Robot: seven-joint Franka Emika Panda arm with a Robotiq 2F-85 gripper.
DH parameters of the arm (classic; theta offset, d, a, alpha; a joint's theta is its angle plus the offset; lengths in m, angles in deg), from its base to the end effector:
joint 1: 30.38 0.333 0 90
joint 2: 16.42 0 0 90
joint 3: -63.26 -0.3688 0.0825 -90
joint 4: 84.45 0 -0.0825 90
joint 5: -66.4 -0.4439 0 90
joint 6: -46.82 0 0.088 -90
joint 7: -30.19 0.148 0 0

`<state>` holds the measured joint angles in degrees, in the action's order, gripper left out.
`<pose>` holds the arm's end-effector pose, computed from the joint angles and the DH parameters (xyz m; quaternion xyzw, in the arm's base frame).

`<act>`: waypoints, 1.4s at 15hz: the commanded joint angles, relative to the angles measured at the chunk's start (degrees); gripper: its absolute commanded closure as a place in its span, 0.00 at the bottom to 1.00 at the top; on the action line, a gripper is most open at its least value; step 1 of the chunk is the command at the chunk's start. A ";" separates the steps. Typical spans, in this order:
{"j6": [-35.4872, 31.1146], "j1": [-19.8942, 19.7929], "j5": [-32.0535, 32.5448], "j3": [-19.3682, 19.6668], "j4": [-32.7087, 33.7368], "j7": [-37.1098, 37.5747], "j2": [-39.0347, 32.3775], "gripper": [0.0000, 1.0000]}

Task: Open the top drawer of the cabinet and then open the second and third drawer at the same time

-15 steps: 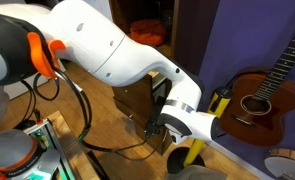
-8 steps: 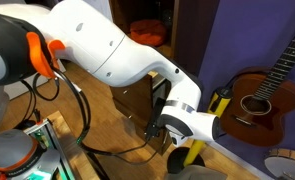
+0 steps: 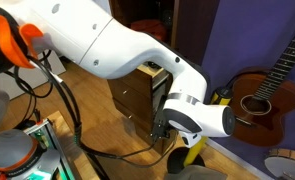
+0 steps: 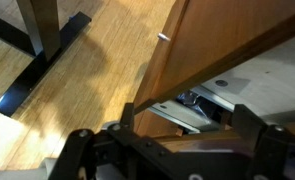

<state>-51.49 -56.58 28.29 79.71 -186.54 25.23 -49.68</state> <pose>0.5334 -0.3693 0.1883 -0.8260 0.4363 0.1733 0.3119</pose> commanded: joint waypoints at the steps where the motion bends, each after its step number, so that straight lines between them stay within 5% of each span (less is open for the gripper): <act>1: -3.59 0.73 3.20 0.35 -4.63 -2.30 6.77 0.00; 11: -6.80 1.73 17.46 1.99 -14.52 -7.20 27.94 0.00; 21: -6.59 3.79 19.69 2.64 -26.50 -7.37 49.00 0.00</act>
<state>-56.40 -54.42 46.33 81.67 -207.17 15.54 -7.48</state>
